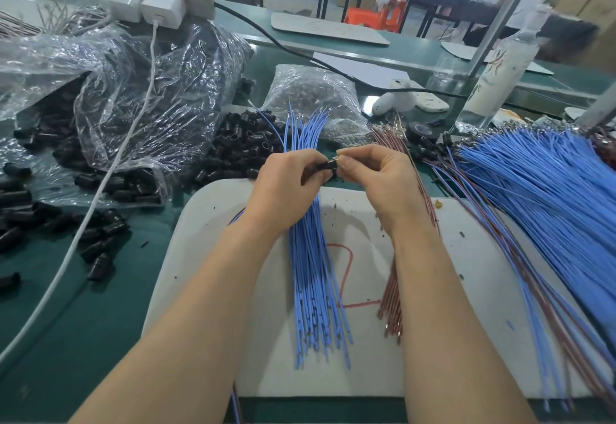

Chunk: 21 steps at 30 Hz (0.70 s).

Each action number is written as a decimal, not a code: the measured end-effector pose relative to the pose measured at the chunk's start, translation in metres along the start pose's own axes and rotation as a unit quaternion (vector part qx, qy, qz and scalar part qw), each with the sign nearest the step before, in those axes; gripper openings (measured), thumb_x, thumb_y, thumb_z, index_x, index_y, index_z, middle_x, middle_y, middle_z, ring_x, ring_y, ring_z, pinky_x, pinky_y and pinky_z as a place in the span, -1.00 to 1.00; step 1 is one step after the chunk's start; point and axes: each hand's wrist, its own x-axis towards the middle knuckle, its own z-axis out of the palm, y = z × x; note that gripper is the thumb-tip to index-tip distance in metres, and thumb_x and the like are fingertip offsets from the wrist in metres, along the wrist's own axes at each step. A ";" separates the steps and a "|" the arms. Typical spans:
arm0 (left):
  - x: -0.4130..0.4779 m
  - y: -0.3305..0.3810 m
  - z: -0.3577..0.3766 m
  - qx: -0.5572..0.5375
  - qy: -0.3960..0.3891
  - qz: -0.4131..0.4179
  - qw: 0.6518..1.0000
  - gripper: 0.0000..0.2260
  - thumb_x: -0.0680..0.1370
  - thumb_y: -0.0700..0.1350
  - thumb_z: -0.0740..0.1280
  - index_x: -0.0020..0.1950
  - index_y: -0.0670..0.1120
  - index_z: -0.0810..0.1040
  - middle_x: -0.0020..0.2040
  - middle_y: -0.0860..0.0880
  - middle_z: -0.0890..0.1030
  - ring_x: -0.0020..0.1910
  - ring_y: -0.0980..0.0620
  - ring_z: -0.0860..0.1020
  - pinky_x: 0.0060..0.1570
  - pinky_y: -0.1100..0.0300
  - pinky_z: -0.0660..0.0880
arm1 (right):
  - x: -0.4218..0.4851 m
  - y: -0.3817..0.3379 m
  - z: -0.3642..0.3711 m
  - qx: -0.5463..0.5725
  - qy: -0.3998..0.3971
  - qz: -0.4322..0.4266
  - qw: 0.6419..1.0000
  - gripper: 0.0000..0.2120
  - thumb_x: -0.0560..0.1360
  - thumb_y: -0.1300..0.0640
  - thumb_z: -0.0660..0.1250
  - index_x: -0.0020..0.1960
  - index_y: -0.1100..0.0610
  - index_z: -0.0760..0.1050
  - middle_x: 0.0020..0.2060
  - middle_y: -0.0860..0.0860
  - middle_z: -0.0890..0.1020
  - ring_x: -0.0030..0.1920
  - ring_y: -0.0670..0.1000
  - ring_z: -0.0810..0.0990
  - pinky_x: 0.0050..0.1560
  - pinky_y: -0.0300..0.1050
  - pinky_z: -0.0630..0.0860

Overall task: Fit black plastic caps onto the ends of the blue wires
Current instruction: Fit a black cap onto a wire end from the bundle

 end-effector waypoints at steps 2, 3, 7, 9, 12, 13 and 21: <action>0.000 0.001 0.000 0.006 -0.009 0.007 1.000 -0.90 0.50 -0.16 0.39 -0.01 -0.11 0.64 -0.23 -0.04 0.66 -0.24 -0.05 0.59 -0.11 -0.01 0.53 | 0.000 0.002 0.000 0.010 -0.009 0.008 1.000 -0.87 0.47 0.34 0.39 -0.15 0.12 0.61 -0.28 0.03 0.67 -0.28 -0.13 0.65 -0.18 -0.34 0.54; -0.001 0.001 0.000 0.008 -0.011 0.009 1.000 -0.90 0.50 -0.16 0.39 -0.01 -0.11 0.64 -0.23 -0.03 0.66 -0.24 -0.04 0.59 -0.10 -0.01 0.53 | 0.000 0.002 0.001 0.014 -0.011 0.011 1.000 -0.87 0.47 0.34 0.38 -0.15 0.13 0.61 -0.28 0.03 0.67 -0.28 -0.13 0.66 -0.18 -0.34 0.54; -0.001 0.001 -0.001 0.000 -0.005 0.006 1.000 -0.89 0.50 -0.16 0.39 0.01 -0.11 0.64 -0.20 -0.04 0.67 -0.20 -0.04 0.61 -0.07 -0.01 0.54 | 0.001 0.004 0.003 0.061 -0.014 0.036 0.997 -0.87 0.47 0.33 0.38 -0.15 0.13 0.62 -0.30 -0.01 0.68 -0.25 -0.11 0.66 -0.17 -0.34 0.54; 0.000 0.001 -0.001 -0.007 -0.002 0.000 1.000 -0.87 0.51 -0.16 0.40 0.03 -0.12 0.63 -0.19 -0.05 0.67 -0.19 -0.03 0.61 -0.06 -0.01 0.55 | 0.002 0.005 0.005 0.106 -0.008 0.061 0.992 -0.89 0.49 0.32 0.37 -0.13 0.14 0.62 -0.31 -0.01 0.69 -0.26 -0.10 0.66 -0.18 -0.32 0.55; 0.000 0.002 -0.001 -0.004 0.003 -0.004 1.000 -0.87 0.50 -0.14 0.40 0.03 -0.12 0.63 -0.20 -0.04 0.67 -0.25 0.00 0.58 -0.07 0.01 0.54 | 0.003 0.007 0.007 0.167 0.007 0.100 0.981 -0.92 0.51 0.29 0.35 -0.13 0.19 0.60 -0.35 -0.01 0.68 -0.31 -0.10 0.65 -0.21 -0.31 0.56; 0.000 0.002 -0.001 -0.006 0.003 -0.003 1.000 -0.87 0.50 -0.14 0.40 0.02 -0.12 0.64 -0.21 -0.04 0.67 -0.25 -0.01 0.58 -0.08 0.01 0.54 | 0.004 0.008 0.008 0.169 0.011 0.103 0.980 -0.92 0.51 0.28 0.35 -0.14 0.19 0.59 -0.36 -0.01 0.67 -0.32 -0.11 0.65 -0.23 -0.31 0.56; -0.003 0.010 -0.002 -0.012 0.008 -0.019 1.000 -0.92 0.50 -0.15 0.40 -0.06 -0.13 0.63 -0.25 -0.05 0.66 -0.24 -0.04 0.60 -0.09 0.03 0.53 | 0.003 0.007 0.016 0.150 0.011 0.095 0.984 -0.92 0.54 0.23 0.32 -0.12 0.19 0.55 -0.26 0.09 0.62 -0.26 -0.02 0.60 -0.10 -0.13 0.57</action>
